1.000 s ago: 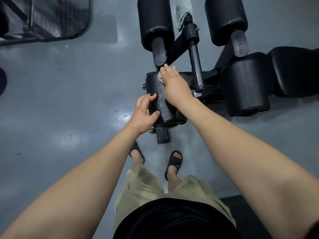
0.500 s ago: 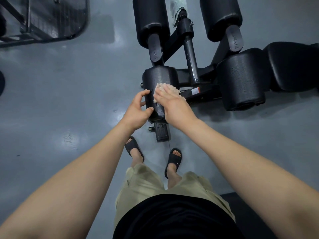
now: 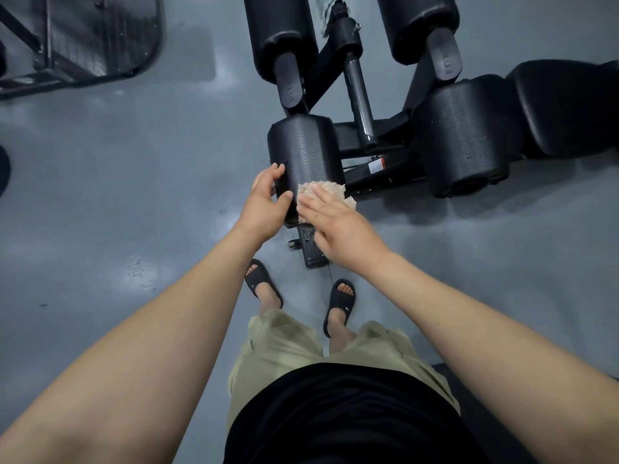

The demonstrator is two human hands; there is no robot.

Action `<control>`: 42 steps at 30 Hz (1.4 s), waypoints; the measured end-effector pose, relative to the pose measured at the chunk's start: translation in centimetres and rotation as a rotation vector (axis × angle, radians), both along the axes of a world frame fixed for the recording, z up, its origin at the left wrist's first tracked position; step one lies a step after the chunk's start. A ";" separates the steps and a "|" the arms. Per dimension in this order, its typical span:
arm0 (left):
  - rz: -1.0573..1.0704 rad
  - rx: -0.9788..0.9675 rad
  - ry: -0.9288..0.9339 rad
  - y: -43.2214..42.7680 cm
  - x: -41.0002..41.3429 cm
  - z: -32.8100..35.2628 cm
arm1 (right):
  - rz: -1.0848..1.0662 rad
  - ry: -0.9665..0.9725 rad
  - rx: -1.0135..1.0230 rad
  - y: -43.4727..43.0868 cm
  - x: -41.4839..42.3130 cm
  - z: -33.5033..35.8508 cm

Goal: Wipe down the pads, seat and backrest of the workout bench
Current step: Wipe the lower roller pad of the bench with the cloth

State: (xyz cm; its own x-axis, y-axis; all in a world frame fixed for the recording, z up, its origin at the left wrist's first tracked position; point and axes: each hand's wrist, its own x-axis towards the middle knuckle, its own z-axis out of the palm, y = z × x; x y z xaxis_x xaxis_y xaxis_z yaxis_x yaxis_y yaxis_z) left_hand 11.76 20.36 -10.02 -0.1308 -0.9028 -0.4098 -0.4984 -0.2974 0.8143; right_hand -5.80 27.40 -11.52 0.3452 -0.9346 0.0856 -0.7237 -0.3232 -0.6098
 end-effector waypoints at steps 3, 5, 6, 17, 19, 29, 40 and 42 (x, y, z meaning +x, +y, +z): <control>0.004 -0.003 -0.005 0.1 -0.3 0.2 | -0.003 -0.049 -0.034 -0.3 -0.4 0.0; 0.007 0.002 -0.016 0.0 -0.3 0.4 | 0.011 -0.048 -0.074 -1.0 -0.9 0.0; 0.004 0.003 -0.022 0.0 -0.4 0.5 | 0.011 -0.046 -0.090 -1.3 -1.1 0.1; -0.030 -0.025 -0.089 -0.1 -1.0 0.5 | -0.128 0.034 -0.206 0.2 -1.5 -2.9; -0.053 -0.055 -0.132 -0.2 -1.3 0.4 | -0.175 0.031 -0.232 0.5 -1.4 -3.1; -0.136 -0.206 -0.362 0.0 -3.7 1.3 | -0.480 -0.217 0.153 2.1 -5.5 -0.1; -0.081 -0.166 -0.230 0.7 -1.6 1.6 | -0.450 -0.522 0.243 -3.2 -2.0 5.6; -0.064 -0.153 -0.228 1.2 -1.2 1.7 | -0.491 -0.388 0.206 -3.0 -2.0 4.4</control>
State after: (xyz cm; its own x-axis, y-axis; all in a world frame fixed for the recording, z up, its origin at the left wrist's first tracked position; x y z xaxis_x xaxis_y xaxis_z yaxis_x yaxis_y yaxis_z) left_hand 10.53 21.58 -8.36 -0.1096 -0.9493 -0.2948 -0.6876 -0.1417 0.7121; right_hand -7.82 24.42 -7.15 -0.1451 -0.9862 -0.0798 -0.4725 0.1399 -0.8702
